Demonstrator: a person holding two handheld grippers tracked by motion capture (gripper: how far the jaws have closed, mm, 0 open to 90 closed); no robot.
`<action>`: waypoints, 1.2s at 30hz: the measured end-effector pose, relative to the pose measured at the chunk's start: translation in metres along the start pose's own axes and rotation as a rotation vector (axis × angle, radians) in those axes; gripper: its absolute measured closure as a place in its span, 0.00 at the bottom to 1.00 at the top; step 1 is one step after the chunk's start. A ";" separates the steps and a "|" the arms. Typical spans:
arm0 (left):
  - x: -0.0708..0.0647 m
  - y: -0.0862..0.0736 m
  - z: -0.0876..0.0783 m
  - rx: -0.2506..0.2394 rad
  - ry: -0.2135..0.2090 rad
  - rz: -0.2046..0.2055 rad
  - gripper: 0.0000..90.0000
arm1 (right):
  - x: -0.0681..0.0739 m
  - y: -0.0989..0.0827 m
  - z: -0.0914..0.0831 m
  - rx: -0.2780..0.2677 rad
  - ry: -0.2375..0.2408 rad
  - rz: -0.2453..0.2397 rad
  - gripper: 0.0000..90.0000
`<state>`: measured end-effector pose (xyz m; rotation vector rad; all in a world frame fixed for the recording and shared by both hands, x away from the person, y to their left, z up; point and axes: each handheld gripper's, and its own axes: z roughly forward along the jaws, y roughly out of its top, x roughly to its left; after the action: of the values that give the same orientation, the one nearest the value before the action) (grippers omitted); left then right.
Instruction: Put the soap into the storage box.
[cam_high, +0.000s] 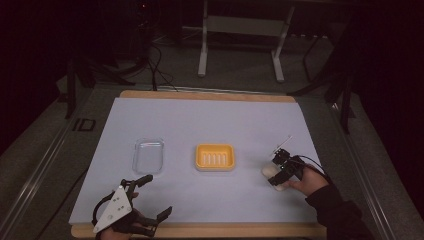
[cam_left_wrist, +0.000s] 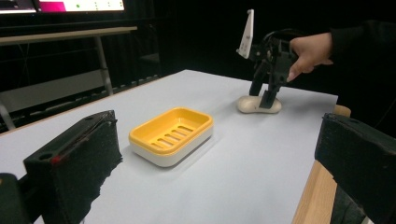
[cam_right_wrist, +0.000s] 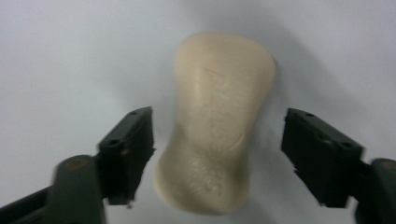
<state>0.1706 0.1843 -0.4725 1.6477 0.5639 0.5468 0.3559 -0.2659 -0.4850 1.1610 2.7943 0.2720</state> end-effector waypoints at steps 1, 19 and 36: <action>0.000 0.000 0.000 0.001 0.000 0.000 0.00 | 0.000 0.000 0.001 0.005 -0.003 0.007 0.33; 0.000 -0.001 0.001 0.014 0.002 0.006 0.00 | 0.004 0.009 0.014 0.060 -0.008 0.014 0.53; -0.001 -0.001 0.002 0.014 0.003 0.008 0.00 | 0.001 0.008 0.012 0.061 0.042 -0.012 0.56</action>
<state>0.1709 0.1828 -0.4741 1.6629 0.5652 0.5525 0.3626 -0.2576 -0.4947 1.1636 2.8645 0.2148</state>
